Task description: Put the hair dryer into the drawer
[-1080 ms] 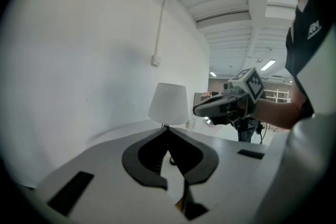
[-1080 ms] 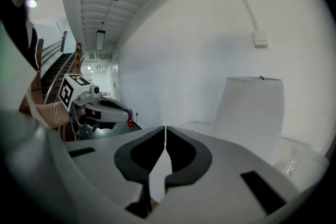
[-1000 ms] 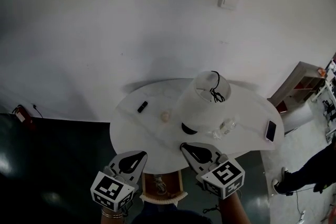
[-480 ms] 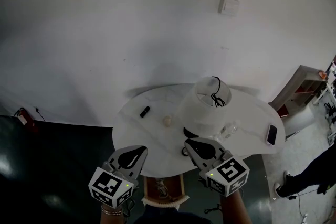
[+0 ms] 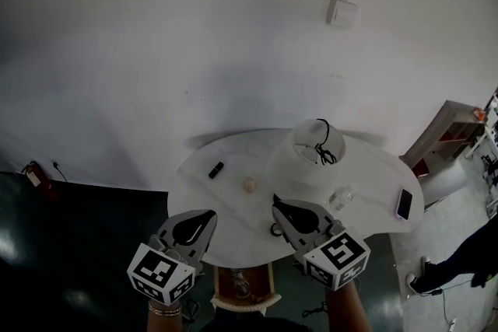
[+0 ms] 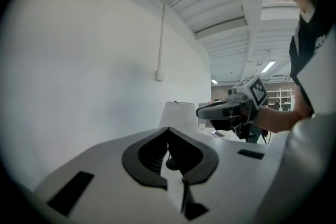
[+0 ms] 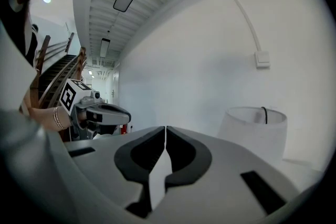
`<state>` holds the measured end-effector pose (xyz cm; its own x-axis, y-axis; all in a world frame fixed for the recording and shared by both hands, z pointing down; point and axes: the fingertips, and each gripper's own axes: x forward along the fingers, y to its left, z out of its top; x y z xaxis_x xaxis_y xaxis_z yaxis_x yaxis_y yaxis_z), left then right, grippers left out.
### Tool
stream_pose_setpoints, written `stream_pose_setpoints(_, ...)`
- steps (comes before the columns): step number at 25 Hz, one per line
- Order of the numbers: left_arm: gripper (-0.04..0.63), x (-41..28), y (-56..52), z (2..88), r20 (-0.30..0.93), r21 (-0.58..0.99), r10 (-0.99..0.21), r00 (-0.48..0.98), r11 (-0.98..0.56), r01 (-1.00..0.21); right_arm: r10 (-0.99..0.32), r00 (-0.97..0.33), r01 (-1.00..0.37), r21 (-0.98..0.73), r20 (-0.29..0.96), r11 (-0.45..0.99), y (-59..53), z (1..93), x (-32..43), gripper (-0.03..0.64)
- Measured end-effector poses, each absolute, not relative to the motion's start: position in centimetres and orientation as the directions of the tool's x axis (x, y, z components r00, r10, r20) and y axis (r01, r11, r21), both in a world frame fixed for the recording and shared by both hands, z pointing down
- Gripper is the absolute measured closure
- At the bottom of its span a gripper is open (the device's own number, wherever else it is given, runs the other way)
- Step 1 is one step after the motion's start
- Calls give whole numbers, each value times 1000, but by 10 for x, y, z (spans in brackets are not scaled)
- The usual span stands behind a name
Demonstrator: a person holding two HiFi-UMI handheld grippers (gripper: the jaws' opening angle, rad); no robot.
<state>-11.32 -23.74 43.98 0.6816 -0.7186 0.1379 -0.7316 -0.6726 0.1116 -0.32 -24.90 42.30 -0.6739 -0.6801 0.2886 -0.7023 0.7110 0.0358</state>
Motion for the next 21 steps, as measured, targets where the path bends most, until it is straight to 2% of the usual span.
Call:
stream_pose_setpoints(15,575,-121,-248,441,125,138,-729,673,-659,-740,-686,-681,-703,35,256,711,-257,413,-3,592)
stream_pose_setpoints(21,576,-118,-249,449,169,83,-734,658,-655,-751,-679,-686,-695,41,261,718,-258,414,-6,592)
